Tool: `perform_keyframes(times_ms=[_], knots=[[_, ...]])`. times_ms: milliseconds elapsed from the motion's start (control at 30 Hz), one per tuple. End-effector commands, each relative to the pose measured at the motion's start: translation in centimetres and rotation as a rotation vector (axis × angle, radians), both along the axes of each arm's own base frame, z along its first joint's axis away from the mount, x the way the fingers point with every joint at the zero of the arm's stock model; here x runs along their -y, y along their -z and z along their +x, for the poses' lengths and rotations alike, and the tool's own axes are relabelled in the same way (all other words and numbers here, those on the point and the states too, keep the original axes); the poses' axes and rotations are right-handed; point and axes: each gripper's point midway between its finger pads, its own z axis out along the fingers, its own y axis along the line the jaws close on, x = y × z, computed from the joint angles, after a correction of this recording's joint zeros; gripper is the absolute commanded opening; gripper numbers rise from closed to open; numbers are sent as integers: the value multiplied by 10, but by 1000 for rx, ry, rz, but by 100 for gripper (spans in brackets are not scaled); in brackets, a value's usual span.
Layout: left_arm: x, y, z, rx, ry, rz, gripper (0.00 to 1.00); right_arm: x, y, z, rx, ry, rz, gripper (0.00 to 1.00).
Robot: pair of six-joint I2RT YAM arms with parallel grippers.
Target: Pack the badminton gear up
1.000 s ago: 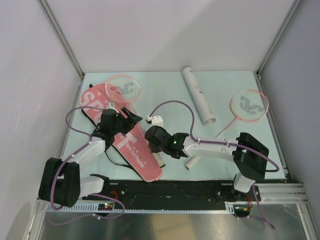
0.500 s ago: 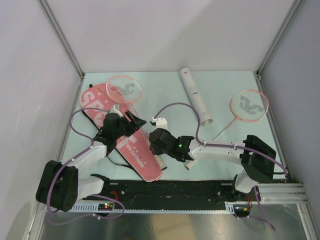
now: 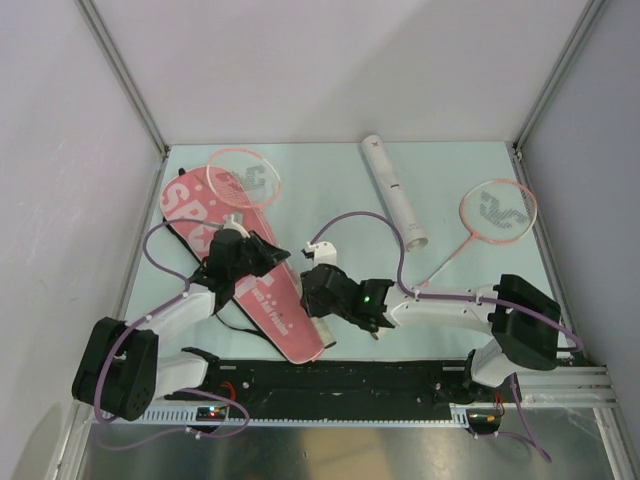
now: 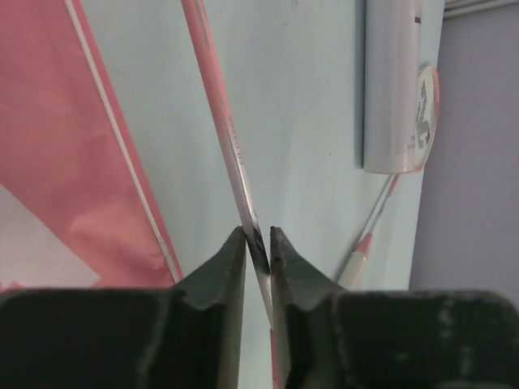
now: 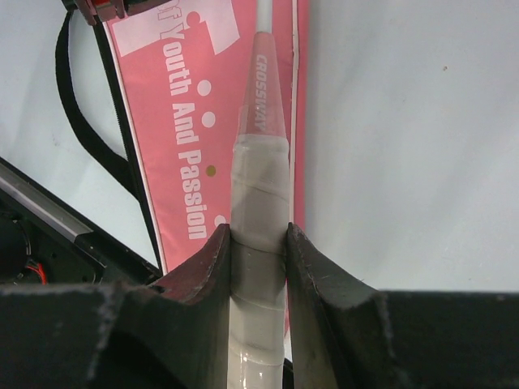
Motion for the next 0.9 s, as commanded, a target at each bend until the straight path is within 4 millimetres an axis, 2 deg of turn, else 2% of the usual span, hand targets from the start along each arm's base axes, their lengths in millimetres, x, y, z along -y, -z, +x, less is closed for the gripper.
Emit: perform_keyframes(times_ms=[0,100,300,433,633,867], knots=[[15,-31,7,89,57,-60,9,-8,-33,-1,46,-34,98,11],[20,-40,5,107,90,-79,1,-4,-37,-5,47,-64,103,23],[27,-63,0,172,139,-105,0,10,-48,-12,-1,-136,197,62],[31,-77,-6,221,176,-113,0,16,-67,-18,-23,-194,322,77],[40,-112,-17,333,232,-152,0,20,-90,-24,-89,-293,547,81],[50,-161,-37,501,249,-235,0,6,-112,-30,-123,-348,723,80]])
